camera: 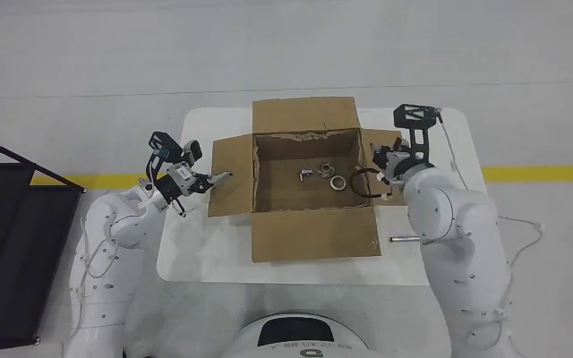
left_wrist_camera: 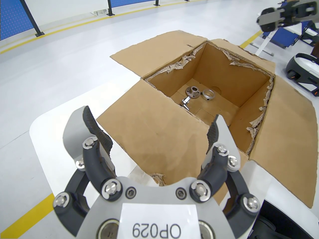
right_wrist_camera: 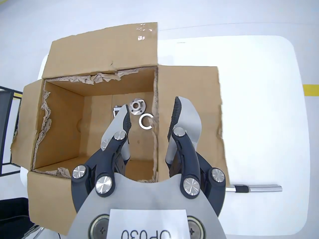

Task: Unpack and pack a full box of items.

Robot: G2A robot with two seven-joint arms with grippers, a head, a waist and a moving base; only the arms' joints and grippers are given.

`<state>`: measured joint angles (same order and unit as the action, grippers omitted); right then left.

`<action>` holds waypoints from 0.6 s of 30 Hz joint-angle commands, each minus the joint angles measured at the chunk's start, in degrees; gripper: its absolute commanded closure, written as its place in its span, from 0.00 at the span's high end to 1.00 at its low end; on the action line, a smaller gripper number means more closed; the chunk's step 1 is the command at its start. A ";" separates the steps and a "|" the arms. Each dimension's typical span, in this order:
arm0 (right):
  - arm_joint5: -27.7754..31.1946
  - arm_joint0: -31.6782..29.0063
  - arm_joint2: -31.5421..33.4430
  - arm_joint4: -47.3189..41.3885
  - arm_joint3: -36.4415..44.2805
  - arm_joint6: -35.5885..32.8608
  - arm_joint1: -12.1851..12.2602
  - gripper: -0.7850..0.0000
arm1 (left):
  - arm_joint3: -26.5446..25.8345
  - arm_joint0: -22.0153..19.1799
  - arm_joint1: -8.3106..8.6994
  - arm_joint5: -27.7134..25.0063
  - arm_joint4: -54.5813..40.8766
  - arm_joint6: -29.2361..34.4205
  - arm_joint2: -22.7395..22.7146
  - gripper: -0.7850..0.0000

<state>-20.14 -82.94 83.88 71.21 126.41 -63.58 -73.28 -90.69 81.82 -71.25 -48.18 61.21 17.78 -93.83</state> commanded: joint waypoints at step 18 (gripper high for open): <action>-6.39 -21.40 23.00 -10.69 -0.78 -6.51 0.32 0.44 | 0.00 0.00 0.00 0.00 0.00 0.00 0.00 1.00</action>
<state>-26.47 -104.13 106.88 60.57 125.68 -69.57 -72.98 -90.69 81.82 -71.25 -48.18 61.21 17.78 -93.83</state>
